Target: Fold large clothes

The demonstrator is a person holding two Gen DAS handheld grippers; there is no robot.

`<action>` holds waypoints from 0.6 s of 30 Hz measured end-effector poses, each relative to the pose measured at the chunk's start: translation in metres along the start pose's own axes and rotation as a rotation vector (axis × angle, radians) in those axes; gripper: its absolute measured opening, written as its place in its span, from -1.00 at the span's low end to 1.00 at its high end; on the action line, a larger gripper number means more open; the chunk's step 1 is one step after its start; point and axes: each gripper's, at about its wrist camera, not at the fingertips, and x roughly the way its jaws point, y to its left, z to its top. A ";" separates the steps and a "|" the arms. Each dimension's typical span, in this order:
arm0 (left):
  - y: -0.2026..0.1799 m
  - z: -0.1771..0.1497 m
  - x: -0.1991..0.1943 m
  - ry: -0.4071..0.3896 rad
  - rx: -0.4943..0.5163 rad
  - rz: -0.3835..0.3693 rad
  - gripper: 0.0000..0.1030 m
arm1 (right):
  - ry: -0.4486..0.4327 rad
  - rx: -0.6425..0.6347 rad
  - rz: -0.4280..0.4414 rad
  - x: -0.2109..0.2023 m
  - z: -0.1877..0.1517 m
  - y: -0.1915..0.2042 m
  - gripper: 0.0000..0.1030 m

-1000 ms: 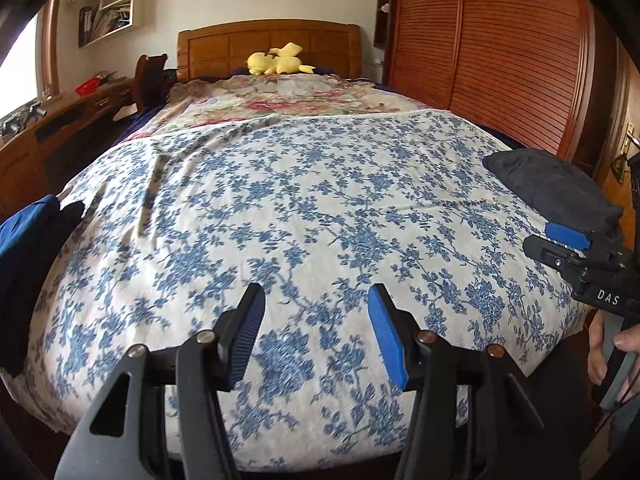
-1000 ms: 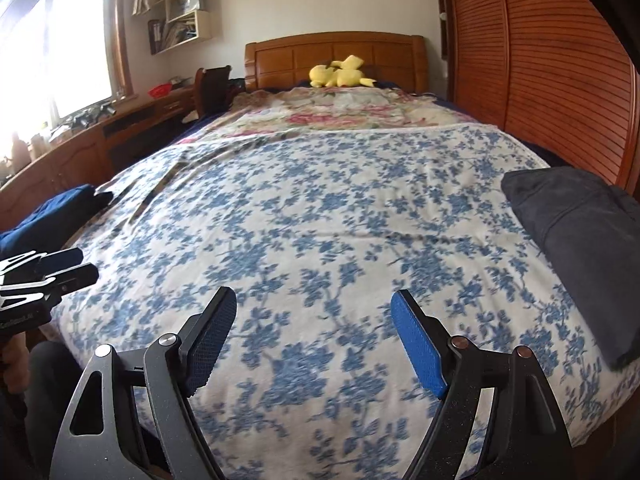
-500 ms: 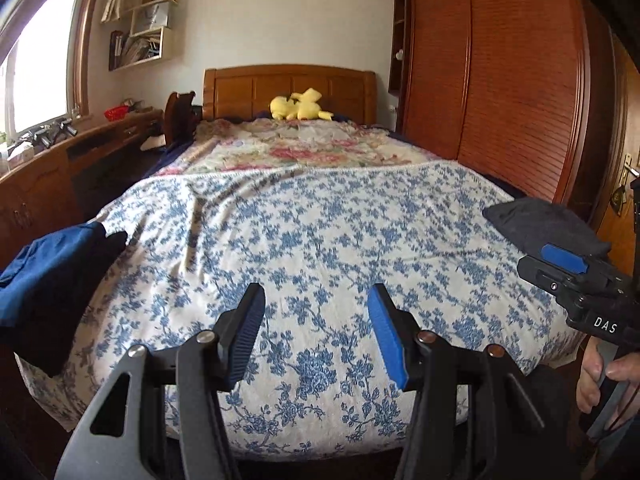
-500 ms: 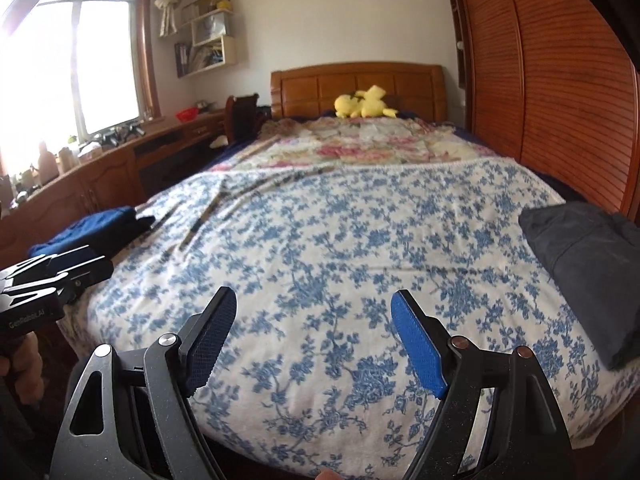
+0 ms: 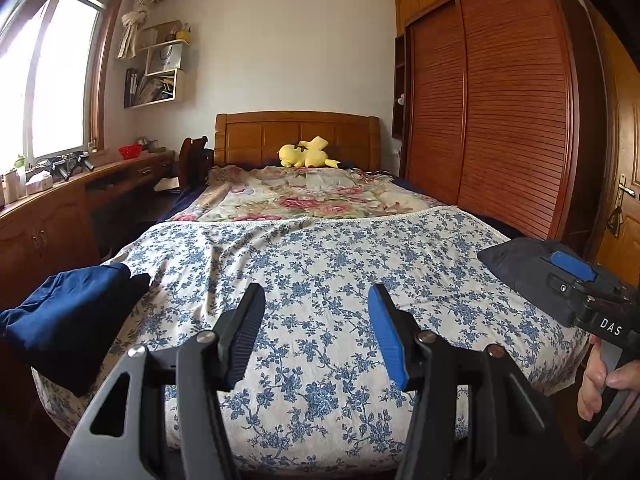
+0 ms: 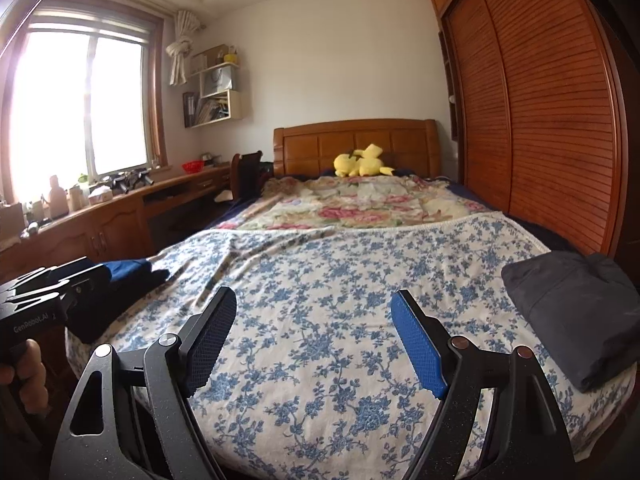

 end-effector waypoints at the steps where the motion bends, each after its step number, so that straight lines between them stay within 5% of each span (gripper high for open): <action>1: -0.001 -0.001 0.000 0.000 0.001 0.003 0.03 | 0.002 0.001 0.001 0.001 0.000 0.000 0.58; 18: 0.001 -0.006 0.004 0.004 -0.003 0.006 0.03 | 0.007 0.000 0.011 -0.001 -0.003 0.002 0.58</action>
